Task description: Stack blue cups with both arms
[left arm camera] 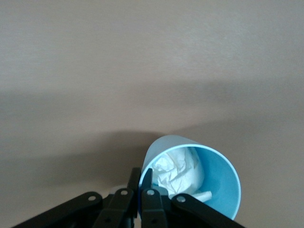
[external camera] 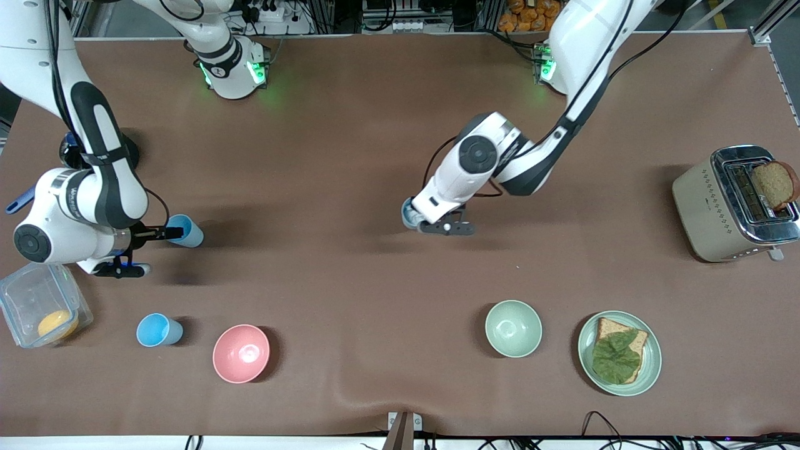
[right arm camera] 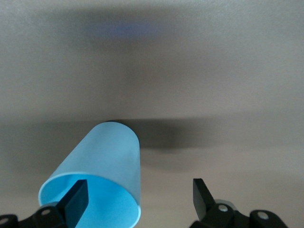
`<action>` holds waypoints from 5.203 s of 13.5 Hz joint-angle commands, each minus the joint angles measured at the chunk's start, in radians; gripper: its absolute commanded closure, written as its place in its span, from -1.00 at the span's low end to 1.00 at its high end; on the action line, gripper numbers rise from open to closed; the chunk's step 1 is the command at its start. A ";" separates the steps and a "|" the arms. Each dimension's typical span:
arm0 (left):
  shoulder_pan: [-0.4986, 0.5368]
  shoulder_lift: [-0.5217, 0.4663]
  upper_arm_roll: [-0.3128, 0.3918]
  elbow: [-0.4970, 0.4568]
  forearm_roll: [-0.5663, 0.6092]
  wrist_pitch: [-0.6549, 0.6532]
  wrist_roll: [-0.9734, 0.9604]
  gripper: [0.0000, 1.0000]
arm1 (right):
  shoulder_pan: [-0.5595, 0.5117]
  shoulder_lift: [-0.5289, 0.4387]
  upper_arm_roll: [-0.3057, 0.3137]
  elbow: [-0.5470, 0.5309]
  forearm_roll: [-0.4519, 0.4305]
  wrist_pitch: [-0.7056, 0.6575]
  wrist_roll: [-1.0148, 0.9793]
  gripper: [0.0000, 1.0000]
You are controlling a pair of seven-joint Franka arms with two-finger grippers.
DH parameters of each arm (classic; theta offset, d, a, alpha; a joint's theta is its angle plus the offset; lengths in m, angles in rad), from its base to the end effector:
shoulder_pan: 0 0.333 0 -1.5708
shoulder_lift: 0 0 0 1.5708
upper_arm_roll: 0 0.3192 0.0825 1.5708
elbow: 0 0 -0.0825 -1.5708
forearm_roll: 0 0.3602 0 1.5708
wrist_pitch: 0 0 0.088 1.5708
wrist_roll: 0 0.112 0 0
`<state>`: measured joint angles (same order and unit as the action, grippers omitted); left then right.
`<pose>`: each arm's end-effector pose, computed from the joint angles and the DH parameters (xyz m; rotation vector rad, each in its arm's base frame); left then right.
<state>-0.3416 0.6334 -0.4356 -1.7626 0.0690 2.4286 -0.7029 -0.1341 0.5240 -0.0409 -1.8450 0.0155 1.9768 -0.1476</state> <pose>0.4893 -0.4379 0.2562 2.9283 -0.0555 -0.0998 0.5717 -0.0989 0.2308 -3.0289 0.0529 0.5953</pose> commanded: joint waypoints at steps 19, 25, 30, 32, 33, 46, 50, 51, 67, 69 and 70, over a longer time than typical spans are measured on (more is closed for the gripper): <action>0.050 -0.349 0.103 0.110 0.060 -0.433 -0.067 -1.00 | 0.276 -0.085 0.239 0.170 0.179 -0.101 0.531 1.00; 0.335 -0.518 0.106 0.112 0.066 -0.649 0.127 -1.00 | 0.522 0.055 0.236 0.362 0.247 -0.072 0.788 1.00; 0.510 -0.567 0.104 0.112 0.057 -0.743 0.464 -1.00 | 0.636 0.166 0.234 0.492 0.244 -0.020 0.919 1.00; 0.541 -0.569 0.107 0.114 0.061 -0.747 0.578 -1.00 | 0.660 0.185 0.234 0.490 0.239 -0.007 0.944 1.00; 0.564 -0.574 0.104 0.114 0.051 -0.747 0.586 -1.00 | 0.675 0.185 0.231 0.487 0.236 0.000 0.960 1.00; 0.492 -0.626 0.136 0.218 0.044 -0.933 0.591 -1.00 | 0.674 0.180 0.210 0.444 0.215 -0.030 1.007 1.00; 0.339 -0.647 0.333 0.209 0.015 -0.935 0.589 -1.00 | 0.651 0.169 0.208 0.455 0.201 -0.033 0.987 -1.00; 0.314 -0.659 0.357 0.203 0.012 -0.935 0.583 -1.00 | 0.634 0.166 0.210 0.461 0.187 -0.033 0.955 -1.00; 0.320 -0.661 0.356 0.213 0.005 -0.935 0.579 -1.00 | 0.154 -0.458 0.103 0.214 0.043 -0.344 0.129 -1.00; 0.314 -0.664 0.350 0.215 0.005 -0.944 0.579 -1.00 | 0.146 -0.492 0.063 0.214 0.043 -0.374 0.129 -1.00; 0.315 -0.663 0.344 0.216 0.005 -0.942 0.577 -1.00 | 0.140 -0.505 0.040 0.214 0.043 -0.387 0.129 -1.00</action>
<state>-0.0189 -0.0124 -0.0893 -1.5465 0.0879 1.5048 -0.1305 0.0166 0.0622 0.0221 -1.5857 0.0704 1.5917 -0.0122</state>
